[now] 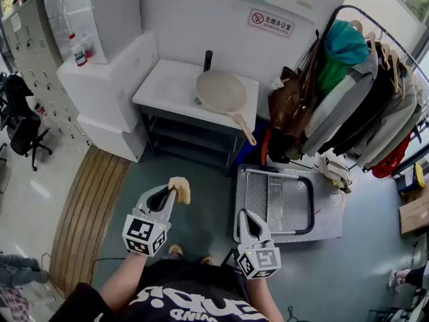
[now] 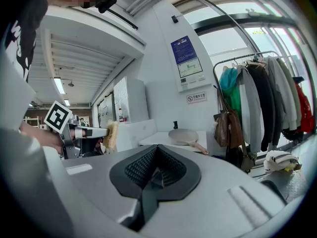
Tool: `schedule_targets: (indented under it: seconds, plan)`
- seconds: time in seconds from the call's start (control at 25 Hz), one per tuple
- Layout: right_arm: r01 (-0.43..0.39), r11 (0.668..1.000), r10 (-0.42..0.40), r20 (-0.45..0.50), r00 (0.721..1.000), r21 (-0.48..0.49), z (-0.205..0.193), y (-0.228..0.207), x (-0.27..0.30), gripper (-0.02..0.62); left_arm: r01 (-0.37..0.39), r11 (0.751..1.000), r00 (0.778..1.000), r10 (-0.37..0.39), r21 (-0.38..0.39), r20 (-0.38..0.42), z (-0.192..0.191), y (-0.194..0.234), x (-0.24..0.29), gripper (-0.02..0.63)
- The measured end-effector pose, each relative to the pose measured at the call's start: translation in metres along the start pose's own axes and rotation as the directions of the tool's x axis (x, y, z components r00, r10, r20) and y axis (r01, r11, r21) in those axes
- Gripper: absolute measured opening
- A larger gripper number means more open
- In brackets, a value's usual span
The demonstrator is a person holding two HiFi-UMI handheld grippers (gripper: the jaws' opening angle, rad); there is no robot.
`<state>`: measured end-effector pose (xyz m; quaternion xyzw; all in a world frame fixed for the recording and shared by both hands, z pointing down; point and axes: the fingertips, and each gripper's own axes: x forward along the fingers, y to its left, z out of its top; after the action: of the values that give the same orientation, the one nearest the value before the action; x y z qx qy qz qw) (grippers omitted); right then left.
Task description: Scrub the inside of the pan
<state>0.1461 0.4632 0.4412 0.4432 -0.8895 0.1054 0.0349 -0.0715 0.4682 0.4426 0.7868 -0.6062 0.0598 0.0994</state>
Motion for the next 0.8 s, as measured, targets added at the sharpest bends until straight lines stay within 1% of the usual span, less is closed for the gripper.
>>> schedule_targets:
  seconds: [0.28,0.48,0.68,0.8]
  plan:
    - [-0.01,1.0,0.01,-0.001,1.0,-0.009,0.0,0.005,0.0,0.008,-0.001,1.0,1.0,0.001,-0.001,-0.007,-0.002,0.001,-0.002,0.018]
    - [-0.041,0.999,0.041,0.003,0.999,-0.007,0.0,0.017,0.002,0.008,0.008,1.0,1.0,-0.008,-0.002,-0.008,-0.003,0.005,-0.005,0.018]
    - [-0.026,1.0,0.026,0.003,1.0,-0.012,0.001,0.025,0.003,0.008,0.018,1.0,1.0,-0.018,-0.006,-0.012,-0.004,0.014,-0.008,0.018]
    - [-0.009,1.0,0.009,0.005,1.0,-0.016,-0.003,0.032,0.006,0.008,0.037,0.999,0.999,-0.037,-0.001,-0.009,-0.005,0.021,-0.008,0.018]
